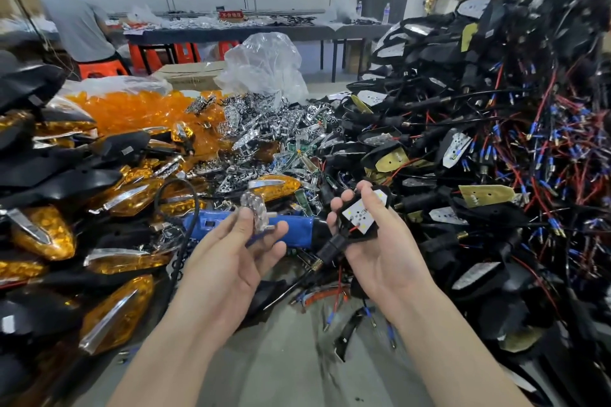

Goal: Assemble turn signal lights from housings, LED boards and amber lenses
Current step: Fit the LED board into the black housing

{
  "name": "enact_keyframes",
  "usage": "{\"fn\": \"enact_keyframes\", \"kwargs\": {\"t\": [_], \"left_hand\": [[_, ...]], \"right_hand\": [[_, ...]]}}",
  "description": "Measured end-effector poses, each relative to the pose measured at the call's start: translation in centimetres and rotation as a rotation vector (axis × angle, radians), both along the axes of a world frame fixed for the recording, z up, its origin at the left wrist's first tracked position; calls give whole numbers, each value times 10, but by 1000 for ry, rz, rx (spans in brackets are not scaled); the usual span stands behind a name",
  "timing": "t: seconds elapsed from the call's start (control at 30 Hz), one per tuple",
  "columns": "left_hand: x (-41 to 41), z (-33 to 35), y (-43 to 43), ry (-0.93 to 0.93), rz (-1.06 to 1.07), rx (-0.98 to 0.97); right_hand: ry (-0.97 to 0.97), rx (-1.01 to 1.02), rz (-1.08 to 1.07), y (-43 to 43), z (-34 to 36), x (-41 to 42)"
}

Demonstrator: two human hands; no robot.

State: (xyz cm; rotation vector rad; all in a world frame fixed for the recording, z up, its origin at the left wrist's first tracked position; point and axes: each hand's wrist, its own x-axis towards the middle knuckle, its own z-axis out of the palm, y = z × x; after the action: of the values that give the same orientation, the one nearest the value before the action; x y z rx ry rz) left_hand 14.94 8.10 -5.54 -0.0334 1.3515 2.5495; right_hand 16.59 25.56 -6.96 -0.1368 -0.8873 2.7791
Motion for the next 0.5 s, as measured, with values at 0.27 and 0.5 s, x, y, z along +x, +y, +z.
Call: {"fn": "enact_keyframes", "kwargs": {"t": [0.27,0.5], "left_hand": [[-3,-2,-4,-36,-5,37],[-1,2,-5,-27,-112,37]], "right_hand": [[-28,8,-9,-1,4,3],[-35,1,-3,0,3,2]]}}
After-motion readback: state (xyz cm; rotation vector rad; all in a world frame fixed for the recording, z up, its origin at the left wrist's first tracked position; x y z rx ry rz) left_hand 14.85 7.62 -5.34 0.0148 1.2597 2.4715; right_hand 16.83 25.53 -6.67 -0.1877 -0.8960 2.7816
